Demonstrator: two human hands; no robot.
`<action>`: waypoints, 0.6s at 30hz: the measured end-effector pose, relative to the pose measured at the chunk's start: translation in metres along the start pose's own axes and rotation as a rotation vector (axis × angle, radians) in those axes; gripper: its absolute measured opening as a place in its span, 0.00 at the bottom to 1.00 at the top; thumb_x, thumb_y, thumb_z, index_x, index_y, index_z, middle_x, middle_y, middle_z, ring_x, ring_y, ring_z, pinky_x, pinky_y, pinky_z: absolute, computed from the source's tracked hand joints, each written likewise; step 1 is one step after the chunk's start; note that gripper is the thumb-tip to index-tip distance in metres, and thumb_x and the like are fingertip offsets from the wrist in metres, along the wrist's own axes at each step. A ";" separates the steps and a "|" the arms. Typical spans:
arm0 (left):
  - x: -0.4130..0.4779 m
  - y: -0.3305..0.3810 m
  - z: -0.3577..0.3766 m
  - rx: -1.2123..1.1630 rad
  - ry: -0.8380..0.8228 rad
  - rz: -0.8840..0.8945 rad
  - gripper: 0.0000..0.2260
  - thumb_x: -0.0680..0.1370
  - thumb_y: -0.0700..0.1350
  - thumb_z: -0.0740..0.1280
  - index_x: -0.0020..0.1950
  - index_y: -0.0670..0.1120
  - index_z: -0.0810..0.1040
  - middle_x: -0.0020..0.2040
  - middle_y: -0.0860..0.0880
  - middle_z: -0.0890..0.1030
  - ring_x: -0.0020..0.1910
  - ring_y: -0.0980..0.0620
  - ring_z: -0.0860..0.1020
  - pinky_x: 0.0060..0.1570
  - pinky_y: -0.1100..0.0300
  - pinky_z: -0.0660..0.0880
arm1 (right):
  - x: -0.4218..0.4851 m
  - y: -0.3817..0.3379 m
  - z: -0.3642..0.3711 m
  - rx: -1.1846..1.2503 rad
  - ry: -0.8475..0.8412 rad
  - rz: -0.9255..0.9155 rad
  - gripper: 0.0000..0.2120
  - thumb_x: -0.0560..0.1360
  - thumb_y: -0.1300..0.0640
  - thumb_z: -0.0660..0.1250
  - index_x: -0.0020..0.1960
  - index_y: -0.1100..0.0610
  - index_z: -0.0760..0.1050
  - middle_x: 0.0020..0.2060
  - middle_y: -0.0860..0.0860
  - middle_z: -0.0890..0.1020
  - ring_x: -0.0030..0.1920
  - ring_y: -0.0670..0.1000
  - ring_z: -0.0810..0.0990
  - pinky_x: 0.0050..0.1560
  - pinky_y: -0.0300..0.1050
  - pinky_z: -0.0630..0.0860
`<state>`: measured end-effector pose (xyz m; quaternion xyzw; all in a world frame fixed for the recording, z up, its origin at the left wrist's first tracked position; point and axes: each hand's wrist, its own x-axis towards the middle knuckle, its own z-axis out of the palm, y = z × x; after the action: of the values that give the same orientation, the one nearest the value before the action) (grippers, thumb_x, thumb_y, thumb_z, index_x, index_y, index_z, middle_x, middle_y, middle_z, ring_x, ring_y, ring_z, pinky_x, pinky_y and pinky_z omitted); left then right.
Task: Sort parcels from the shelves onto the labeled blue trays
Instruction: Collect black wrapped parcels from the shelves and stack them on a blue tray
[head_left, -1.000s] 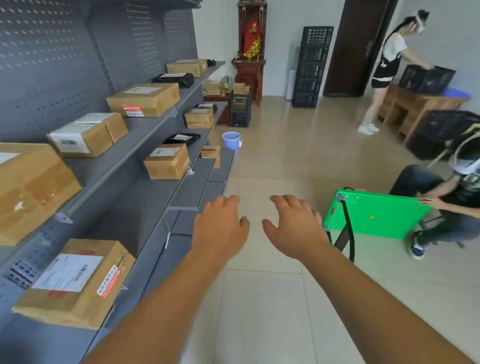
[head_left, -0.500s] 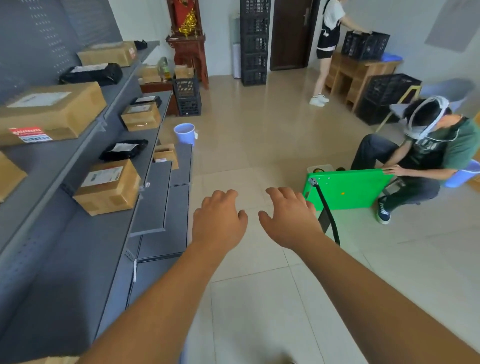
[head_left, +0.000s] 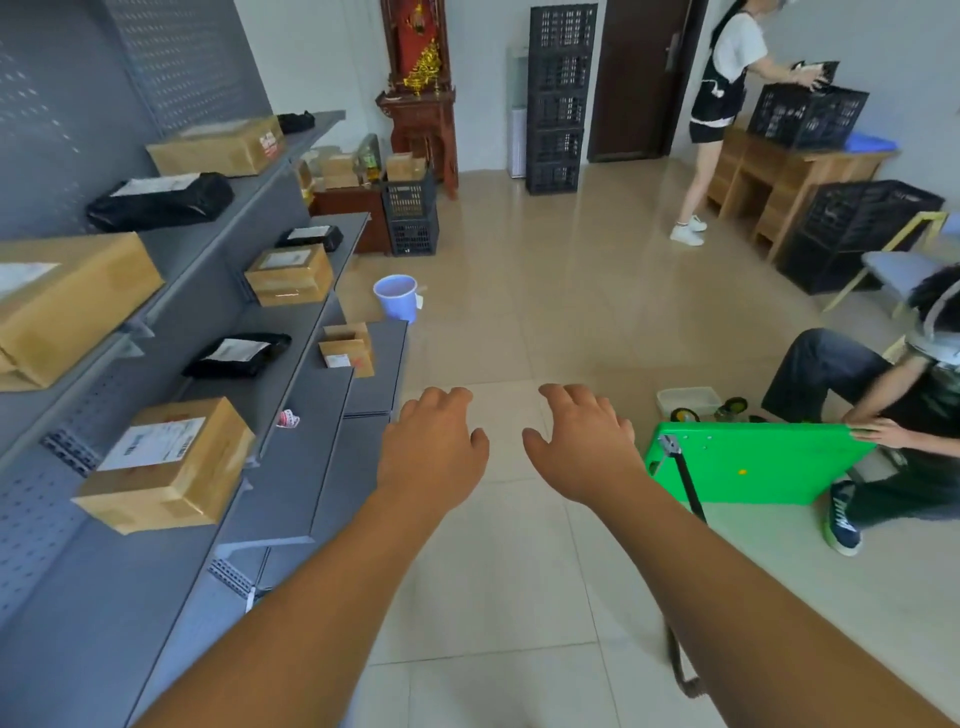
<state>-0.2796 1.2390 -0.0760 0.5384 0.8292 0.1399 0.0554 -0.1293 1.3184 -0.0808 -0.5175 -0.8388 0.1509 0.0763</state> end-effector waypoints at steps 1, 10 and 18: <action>0.014 0.000 0.000 -0.005 0.003 -0.015 0.22 0.82 0.52 0.61 0.76 0.51 0.68 0.70 0.48 0.73 0.66 0.44 0.72 0.62 0.48 0.71 | 0.016 0.000 -0.001 0.001 -0.002 -0.014 0.28 0.80 0.43 0.58 0.78 0.49 0.60 0.75 0.50 0.67 0.73 0.56 0.65 0.70 0.56 0.62; 0.145 -0.045 0.005 -0.047 0.012 -0.143 0.21 0.82 0.52 0.61 0.76 0.51 0.68 0.69 0.48 0.73 0.66 0.45 0.72 0.62 0.47 0.73 | 0.165 -0.040 0.024 -0.015 -0.071 -0.145 0.28 0.80 0.42 0.58 0.78 0.49 0.60 0.75 0.50 0.67 0.73 0.55 0.66 0.71 0.55 0.62; 0.293 -0.108 -0.001 -0.073 0.021 -0.125 0.21 0.82 0.52 0.61 0.75 0.51 0.68 0.69 0.47 0.72 0.66 0.44 0.72 0.61 0.47 0.73 | 0.304 -0.093 0.043 -0.036 -0.047 -0.140 0.28 0.80 0.42 0.58 0.78 0.49 0.60 0.75 0.50 0.67 0.73 0.55 0.65 0.72 0.55 0.62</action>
<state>-0.4961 1.4638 -0.0895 0.4818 0.8559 0.1722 0.0749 -0.3576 1.5434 -0.0994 -0.4552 -0.8771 0.1421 0.0575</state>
